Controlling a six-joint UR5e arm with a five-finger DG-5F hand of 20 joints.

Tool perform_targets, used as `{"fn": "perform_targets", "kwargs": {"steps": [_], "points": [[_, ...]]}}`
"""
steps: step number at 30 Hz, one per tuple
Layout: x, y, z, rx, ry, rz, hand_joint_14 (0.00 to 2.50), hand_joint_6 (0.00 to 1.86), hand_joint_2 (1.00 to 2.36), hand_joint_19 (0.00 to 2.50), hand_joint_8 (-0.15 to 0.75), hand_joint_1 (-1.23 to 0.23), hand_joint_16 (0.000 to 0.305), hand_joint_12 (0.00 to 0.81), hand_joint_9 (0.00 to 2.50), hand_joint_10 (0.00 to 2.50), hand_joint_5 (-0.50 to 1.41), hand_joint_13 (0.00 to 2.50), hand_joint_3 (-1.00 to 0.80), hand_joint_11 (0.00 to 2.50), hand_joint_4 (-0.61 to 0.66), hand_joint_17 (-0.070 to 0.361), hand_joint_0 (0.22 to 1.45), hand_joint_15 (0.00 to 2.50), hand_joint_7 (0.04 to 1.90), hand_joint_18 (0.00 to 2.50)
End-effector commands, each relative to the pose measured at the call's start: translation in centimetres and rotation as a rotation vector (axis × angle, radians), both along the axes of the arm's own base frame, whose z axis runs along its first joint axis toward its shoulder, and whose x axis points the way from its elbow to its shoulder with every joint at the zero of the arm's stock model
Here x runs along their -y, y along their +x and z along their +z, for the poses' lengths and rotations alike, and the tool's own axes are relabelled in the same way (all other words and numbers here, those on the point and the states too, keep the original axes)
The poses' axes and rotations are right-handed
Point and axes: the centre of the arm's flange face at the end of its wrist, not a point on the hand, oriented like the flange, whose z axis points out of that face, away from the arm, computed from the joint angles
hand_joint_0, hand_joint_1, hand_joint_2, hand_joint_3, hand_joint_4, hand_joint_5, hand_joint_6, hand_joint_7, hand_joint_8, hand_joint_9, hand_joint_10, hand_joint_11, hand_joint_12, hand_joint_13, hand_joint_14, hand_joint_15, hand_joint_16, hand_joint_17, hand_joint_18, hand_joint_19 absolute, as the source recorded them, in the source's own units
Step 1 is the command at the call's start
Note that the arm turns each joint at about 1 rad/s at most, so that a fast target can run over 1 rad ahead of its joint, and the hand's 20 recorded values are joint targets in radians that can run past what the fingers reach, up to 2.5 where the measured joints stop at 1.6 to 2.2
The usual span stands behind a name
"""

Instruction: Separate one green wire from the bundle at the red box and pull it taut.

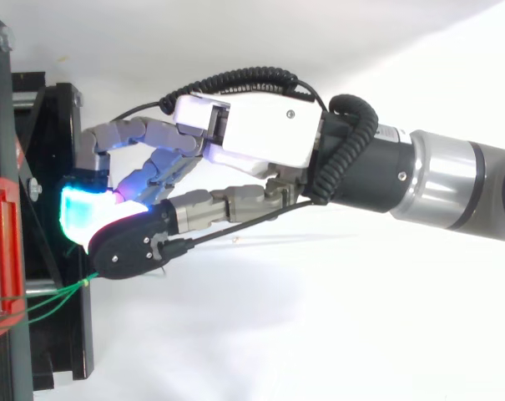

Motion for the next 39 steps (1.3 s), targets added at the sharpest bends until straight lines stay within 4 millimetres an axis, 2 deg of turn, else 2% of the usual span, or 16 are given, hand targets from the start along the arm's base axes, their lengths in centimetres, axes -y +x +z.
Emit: {"fn": "perform_targets", "kwargs": {"steps": [1,10,20,29,39], "points": [[-1.0,0.1,0.1,0.004,-0.026,-0.017,0.01,0.5,1.0,0.35,0.384,-0.4,0.068,0.434,0.86,0.02,-0.18,1.0,-0.5,0.56,0.25,0.153,0.48,0.4,1.18,0.88],[-4.5,0.6,0.8,0.033,-0.043,-0.007,0.01,0.5,1.0,0.18,0.415,-0.41,0.053,0.418,0.92,0.02,-0.19,1.18,-0.5,0.51,0.26,0.119,0.49,0.23,1.17,0.84],[-6.7,0.9,1.8,0.049,-0.034,0.012,0.01,0.5,1.0,0.22,0.402,-0.43,0.053,0.408,1.02,0.02,-0.19,1.22,-0.5,0.59,0.27,0.12,0.49,0.31,1.17,0.83],[-6.8,0.9,1.8,0.044,-0.012,0.015,0.02,0.5,1.0,0.27,0.367,-0.52,0.052,0.386,1.19,0.02,-0.17,1.28,-0.5,0.86,0.24,0.116,0.54,0.46,1.23,0.82],[-5.6,0.7,2.7,-0.034,0.03,0.02,0.02,0.5,1.0,0.29,0.359,-0.52,0.051,0.382,1.2,0.02,-0.17,1.28,-0.49,0.88,0.23,0.115,0.56,0.49,1.23,0.82]]}}
